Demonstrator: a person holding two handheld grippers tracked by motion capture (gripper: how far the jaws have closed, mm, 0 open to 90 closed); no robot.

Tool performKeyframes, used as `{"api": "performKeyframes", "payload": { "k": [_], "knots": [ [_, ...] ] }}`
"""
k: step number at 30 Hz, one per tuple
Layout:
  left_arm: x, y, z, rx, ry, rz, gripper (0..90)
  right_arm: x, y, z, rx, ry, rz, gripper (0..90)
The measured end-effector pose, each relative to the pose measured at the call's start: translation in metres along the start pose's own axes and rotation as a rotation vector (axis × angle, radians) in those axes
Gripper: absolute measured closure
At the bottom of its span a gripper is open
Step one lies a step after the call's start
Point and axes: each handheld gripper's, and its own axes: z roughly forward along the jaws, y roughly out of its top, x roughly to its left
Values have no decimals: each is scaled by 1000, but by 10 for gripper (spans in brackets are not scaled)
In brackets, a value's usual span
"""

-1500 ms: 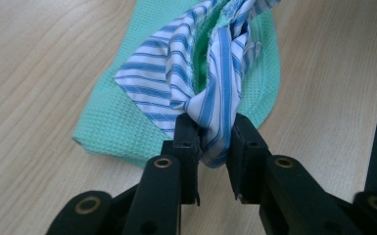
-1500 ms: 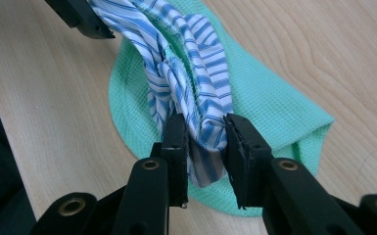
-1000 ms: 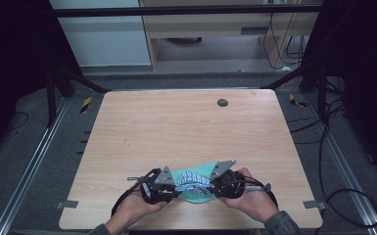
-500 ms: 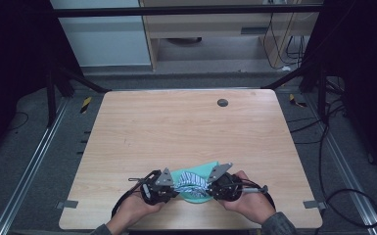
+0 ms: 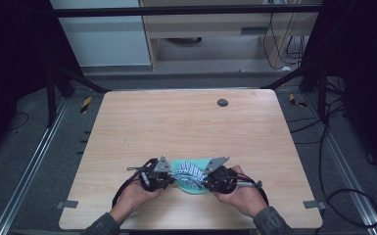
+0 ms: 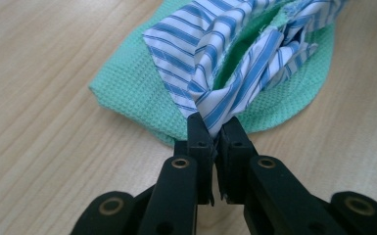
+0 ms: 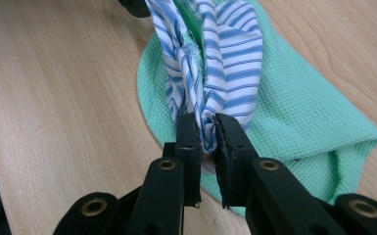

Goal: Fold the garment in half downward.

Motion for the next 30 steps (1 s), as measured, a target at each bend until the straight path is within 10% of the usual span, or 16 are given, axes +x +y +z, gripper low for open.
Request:
{"api": "performKeyframes", "payload": {
  "k": [30],
  "knots": [
    [-8, -21, -22, -17, 1, 5, 743, 20, -22, 14, 53, 41, -23, 838]
  ]
}}
